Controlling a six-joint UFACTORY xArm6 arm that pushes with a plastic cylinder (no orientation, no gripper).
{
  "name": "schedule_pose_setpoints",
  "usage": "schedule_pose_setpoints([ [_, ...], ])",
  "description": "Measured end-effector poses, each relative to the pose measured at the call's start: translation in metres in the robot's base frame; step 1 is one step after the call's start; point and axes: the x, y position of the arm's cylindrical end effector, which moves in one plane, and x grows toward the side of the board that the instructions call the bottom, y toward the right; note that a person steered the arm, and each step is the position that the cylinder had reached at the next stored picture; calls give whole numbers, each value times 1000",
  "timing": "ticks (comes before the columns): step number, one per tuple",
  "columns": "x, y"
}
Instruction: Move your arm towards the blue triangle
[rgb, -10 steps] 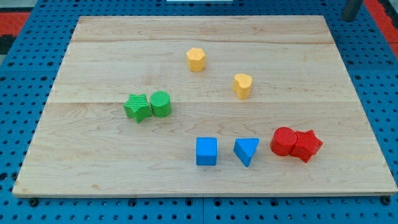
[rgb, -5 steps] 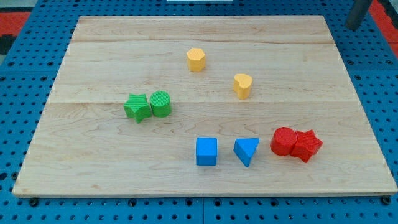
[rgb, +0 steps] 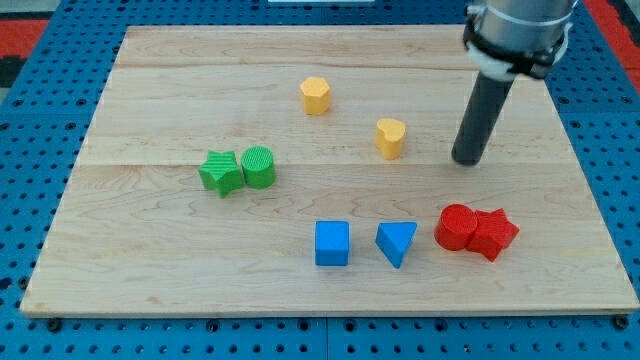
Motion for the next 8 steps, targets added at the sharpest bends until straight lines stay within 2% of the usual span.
schedule_pose_setpoints([
  [1,16,-52],
  [2,26,-79],
  [3,20,-79],
  [5,42,-116],
  [6,59,-110],
  [8,59,-107],
])
